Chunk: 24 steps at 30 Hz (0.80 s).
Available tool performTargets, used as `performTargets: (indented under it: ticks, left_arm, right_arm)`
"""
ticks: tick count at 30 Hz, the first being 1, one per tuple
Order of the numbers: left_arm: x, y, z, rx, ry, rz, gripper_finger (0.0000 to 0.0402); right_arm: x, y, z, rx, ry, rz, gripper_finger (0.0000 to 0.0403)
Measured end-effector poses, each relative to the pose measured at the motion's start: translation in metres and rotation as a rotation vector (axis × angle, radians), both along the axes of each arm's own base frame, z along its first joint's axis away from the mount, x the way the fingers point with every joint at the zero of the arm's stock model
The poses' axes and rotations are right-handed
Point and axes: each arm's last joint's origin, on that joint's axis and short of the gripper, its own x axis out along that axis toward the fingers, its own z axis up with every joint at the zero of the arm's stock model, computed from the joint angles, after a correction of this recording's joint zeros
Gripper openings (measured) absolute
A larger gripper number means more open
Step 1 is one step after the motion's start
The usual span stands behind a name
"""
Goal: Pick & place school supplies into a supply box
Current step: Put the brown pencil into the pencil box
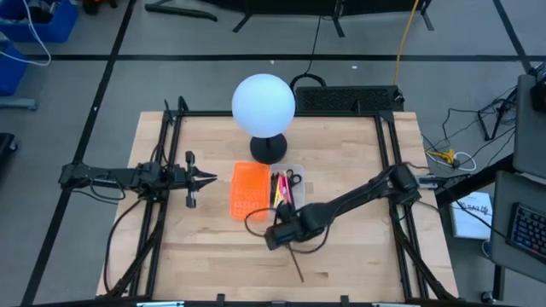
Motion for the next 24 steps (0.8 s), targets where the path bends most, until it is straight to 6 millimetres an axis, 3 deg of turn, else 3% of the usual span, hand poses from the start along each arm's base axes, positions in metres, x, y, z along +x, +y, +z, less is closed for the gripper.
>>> performTargets:
  ticks: [7, 10, 13, 17, 24]
  left_arm:
    - [0.000, 0.000, 0.000, -0.010, -0.001, 0.000, 0.0044]
    - [0.000, 0.000, 0.000, -0.006, -0.001, 0.000, 0.0044]
    - [0.000, 0.000, 0.000, -0.007, -0.001, 0.000, 0.0044]
    - [0.000, 0.000, 0.000, -0.007, 0.000, 0.000, 0.0044]
    - [0.000, 0.000, 0.000, 0.004, 0.001, 0.000, 0.0044]
  right_arm:
    - [-0.006, -0.020, 0.059, -0.081, -0.231, -0.047, 0.0019]
    - [-0.008, -0.045, 0.082, -0.162, -0.298, -0.076, 0.0019]
    - [-0.008, -0.076, 0.092, -0.224, -0.304, -0.084, 0.0019]
    - [-0.004, -0.118, 0.099, -0.257, -0.302, -0.095, 0.0019]
    - [0.009, -0.177, 0.076, -0.288, -0.219, -0.078, 0.0019]
